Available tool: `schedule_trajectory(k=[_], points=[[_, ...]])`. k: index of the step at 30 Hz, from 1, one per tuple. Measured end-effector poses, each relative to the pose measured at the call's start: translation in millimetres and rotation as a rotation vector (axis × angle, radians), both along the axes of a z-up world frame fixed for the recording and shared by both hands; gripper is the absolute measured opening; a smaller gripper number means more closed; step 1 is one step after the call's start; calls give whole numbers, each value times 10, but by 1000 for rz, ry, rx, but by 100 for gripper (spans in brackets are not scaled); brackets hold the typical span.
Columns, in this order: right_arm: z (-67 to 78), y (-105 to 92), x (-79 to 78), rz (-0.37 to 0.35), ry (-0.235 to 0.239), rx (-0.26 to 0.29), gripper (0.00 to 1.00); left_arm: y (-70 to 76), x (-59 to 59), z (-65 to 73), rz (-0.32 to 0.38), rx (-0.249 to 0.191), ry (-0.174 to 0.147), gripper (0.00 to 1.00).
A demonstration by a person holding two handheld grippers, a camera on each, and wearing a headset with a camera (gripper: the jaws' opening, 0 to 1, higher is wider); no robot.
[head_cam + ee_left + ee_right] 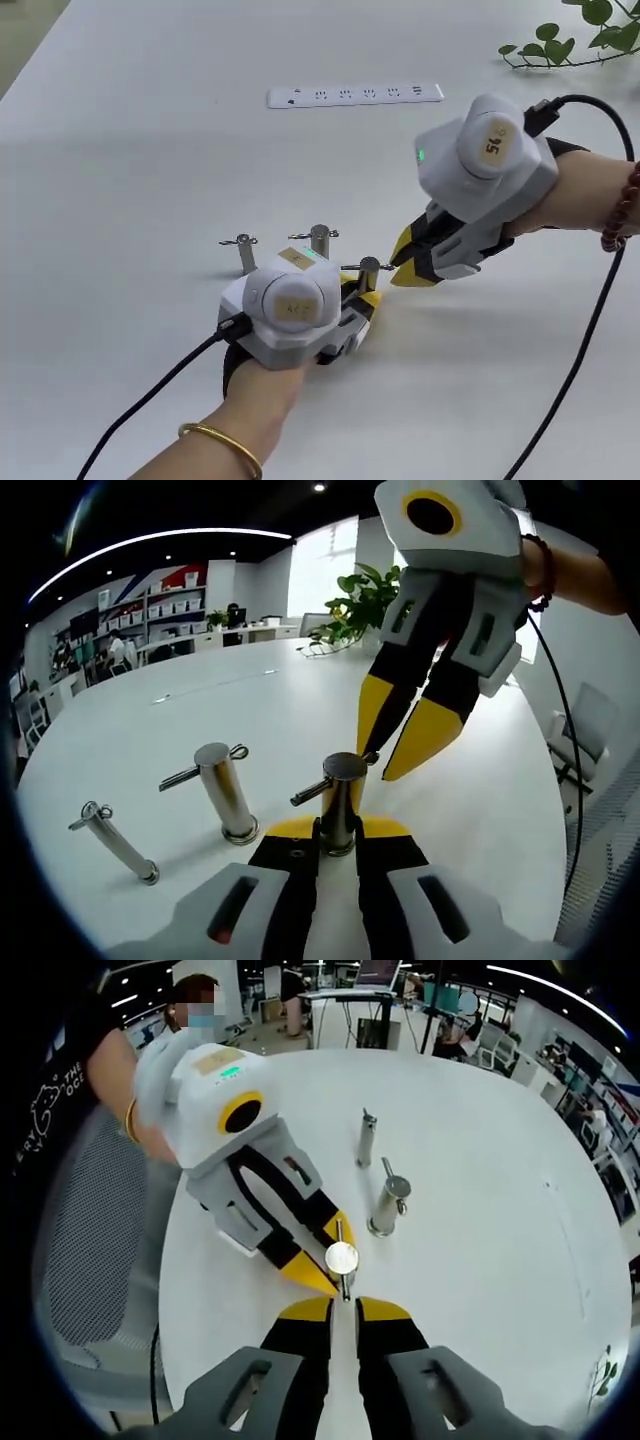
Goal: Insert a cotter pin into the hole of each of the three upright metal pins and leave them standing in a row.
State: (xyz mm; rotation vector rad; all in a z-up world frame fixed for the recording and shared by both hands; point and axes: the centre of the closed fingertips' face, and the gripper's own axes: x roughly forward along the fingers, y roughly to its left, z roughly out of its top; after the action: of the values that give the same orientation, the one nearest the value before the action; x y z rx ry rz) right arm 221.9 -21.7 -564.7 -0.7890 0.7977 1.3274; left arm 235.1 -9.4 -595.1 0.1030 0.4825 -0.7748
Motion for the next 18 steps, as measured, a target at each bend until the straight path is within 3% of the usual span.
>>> schedule_trajectory(k=[18], points=[[30, 117, -14, 41, -19, 6, 0, -11, 3, -10, -10, 5, 1, 11]])
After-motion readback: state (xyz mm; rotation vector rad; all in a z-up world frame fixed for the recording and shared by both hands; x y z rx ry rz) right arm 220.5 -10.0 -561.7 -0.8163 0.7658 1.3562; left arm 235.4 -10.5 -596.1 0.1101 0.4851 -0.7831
